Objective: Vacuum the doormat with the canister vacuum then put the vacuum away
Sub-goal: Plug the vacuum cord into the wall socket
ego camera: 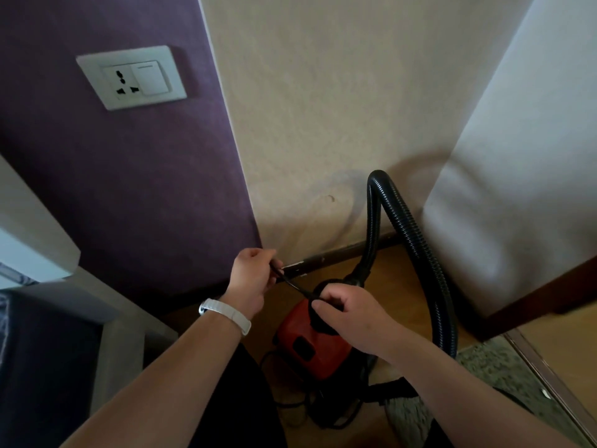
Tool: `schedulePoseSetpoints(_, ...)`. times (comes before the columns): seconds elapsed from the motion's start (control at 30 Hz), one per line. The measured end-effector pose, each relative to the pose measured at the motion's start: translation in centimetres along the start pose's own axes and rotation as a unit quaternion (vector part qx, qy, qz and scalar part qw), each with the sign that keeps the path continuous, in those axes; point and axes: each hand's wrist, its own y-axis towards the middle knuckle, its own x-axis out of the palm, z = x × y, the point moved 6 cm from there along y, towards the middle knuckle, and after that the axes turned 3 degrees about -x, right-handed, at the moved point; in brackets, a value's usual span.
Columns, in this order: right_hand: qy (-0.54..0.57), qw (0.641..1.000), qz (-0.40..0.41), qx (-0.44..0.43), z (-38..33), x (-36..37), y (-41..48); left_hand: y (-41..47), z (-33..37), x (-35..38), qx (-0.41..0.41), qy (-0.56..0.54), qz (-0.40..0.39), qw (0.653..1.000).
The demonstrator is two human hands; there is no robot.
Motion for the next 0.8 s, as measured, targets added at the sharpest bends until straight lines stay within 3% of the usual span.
schedulePoseSetpoints(0.13,-0.038,0.999,-0.022,-0.001,-0.4,0.0,0.9,-2.7,0.9,0.7,0.122,-0.018,0.0,0.992)
schedulePoseSetpoints(0.23,-0.029,0.999,-0.017,-0.036,-2.5,0.1,2.0,-5.1,1.5,1.4,0.162,-0.031,-0.027,0.986)
schedulePoseSetpoints(0.33,-0.017,0.996,0.015,-0.082,-4.8,0.4,2.5,-6.1,1.0,1.4,0.086,-0.107,-0.036,0.99)
schedulePoseSetpoints(0.47,-0.016,0.994,0.027,-0.105,-5.3,0.4,1.7,-5.1,0.0,1.0,-0.077,-0.289,-0.047,0.953)
schedulePoseSetpoints(0.67,-0.021,0.996,-0.021,-0.083,-4.0,0.0,0.4,-0.9,0.8,-1.9,-0.061,-0.397,0.013,0.916)
schedulePoseSetpoints(0.8,-0.006,0.999,-0.03,-0.015,-2.0,-0.4,0.7,-0.3,2.3,-2.8,-0.021,-0.344,-0.038,0.938)
